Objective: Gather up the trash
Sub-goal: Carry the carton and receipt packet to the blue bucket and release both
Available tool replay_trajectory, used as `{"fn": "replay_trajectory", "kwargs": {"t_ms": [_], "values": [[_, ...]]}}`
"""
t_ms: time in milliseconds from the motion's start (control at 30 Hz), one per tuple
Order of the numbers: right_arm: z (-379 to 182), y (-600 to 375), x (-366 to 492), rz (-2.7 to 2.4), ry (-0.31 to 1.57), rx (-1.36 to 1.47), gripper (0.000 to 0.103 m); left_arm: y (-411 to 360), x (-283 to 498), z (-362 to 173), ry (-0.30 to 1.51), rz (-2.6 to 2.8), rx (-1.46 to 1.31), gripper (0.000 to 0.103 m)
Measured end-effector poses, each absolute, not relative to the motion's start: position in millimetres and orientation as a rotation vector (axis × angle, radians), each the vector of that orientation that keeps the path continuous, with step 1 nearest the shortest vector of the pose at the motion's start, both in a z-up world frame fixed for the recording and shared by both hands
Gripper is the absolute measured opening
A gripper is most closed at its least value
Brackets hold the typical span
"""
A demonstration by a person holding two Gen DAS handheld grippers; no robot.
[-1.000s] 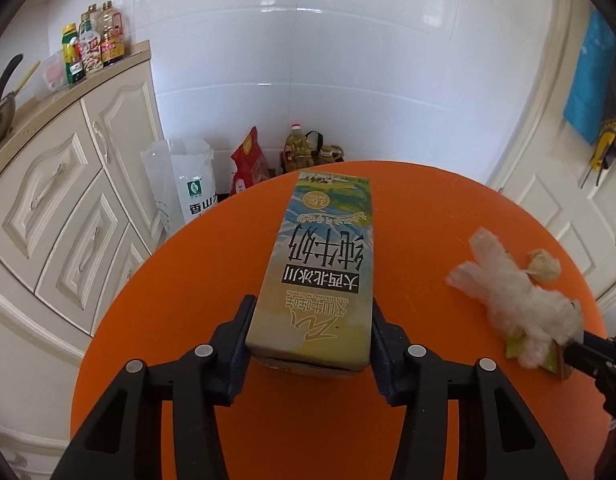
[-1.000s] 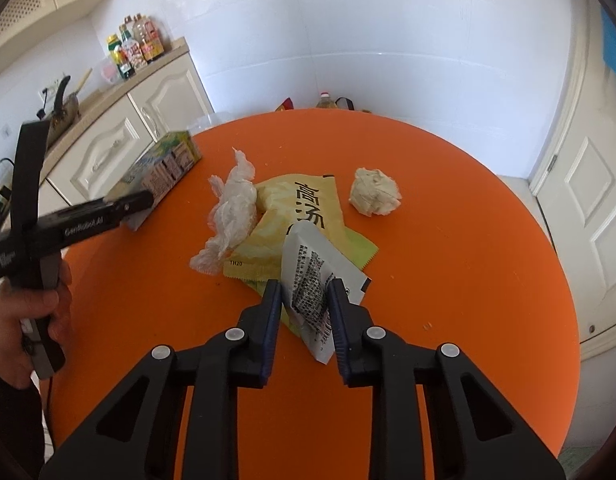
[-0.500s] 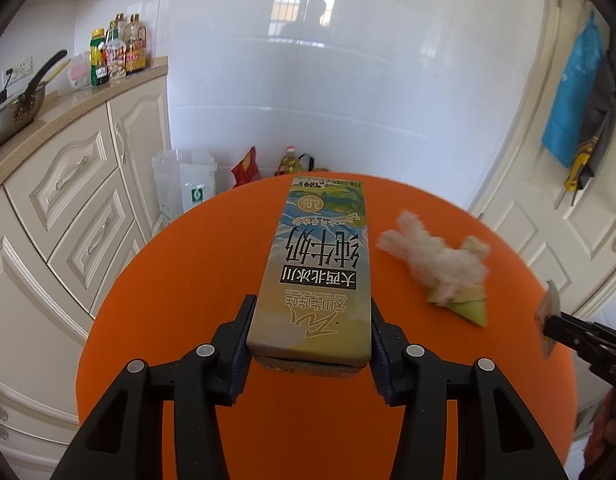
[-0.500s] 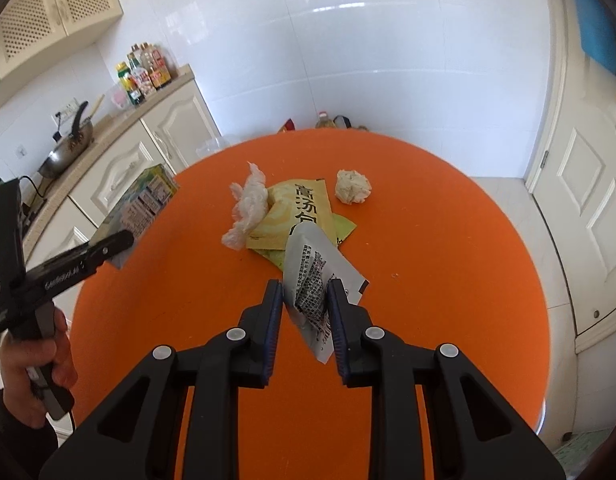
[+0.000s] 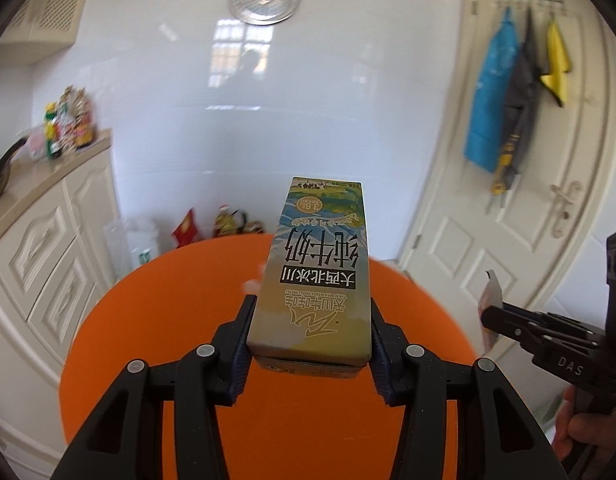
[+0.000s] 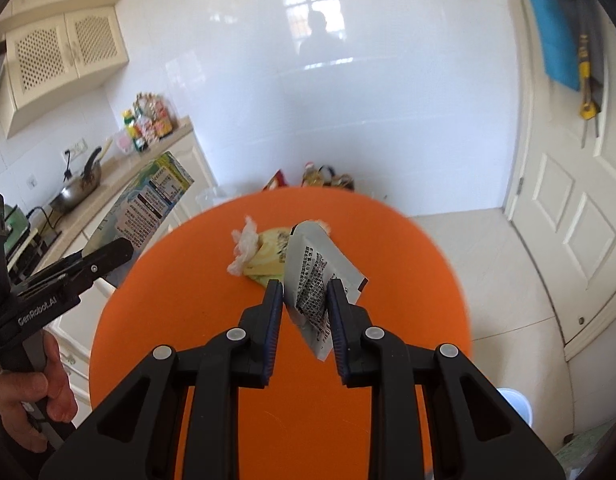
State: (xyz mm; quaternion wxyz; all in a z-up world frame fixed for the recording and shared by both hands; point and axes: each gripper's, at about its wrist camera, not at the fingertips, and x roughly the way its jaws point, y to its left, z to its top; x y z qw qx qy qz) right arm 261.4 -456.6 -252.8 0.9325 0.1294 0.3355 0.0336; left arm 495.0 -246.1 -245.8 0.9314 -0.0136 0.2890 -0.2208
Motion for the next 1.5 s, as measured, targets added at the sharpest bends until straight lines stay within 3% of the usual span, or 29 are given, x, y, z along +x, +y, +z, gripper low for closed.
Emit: {"fn": "replay_trajectory", "kwargs": {"t_ms": [333,633,900,1300,1367,1400,1433,1467,1500], "values": [[-218.0,-538.0,179.6,-0.124,0.587,0.286,0.022,-304.9,421.1,-227.0,0.518,-0.688,0.026,0.045],[-222.9,-625.3,101.0,-0.356,0.581,0.346,0.022,-390.5,400.4,-220.8,0.553,-0.931,0.087,0.045],[-279.1,-687.3,72.6,-0.465,0.678,0.441,0.022,-460.9,401.4,-260.9,0.704,-1.074,0.179,0.045],[-425.6,-770.7,86.9,-0.493,0.944,0.685,0.024,-560.7,433.2,-358.7,1.046,-1.096,0.345,0.045],[-445.1,-781.2,85.6,-0.5,0.956,0.738,0.032,-576.4,438.0,-372.8,1.092,-1.088,0.371,0.046],[-451.9,-786.3,85.5,-0.514,0.971,0.757,0.04,-585.0,442.1,-377.3,1.113,-1.084,0.382,0.047],[-458.8,-790.8,85.8,-0.535,0.988,0.762,0.056,-590.1,445.4,-389.6,1.159,-1.083,0.404,0.047],[-463.1,-793.2,85.1,-0.549,0.994,0.764,0.066,-597.2,448.1,-394.4,1.184,-1.085,0.419,0.048],[-465.9,-793.4,82.2,-0.56,0.997,0.773,0.069,-603.3,451.2,-402.6,1.214,-1.082,0.438,0.054]]}}
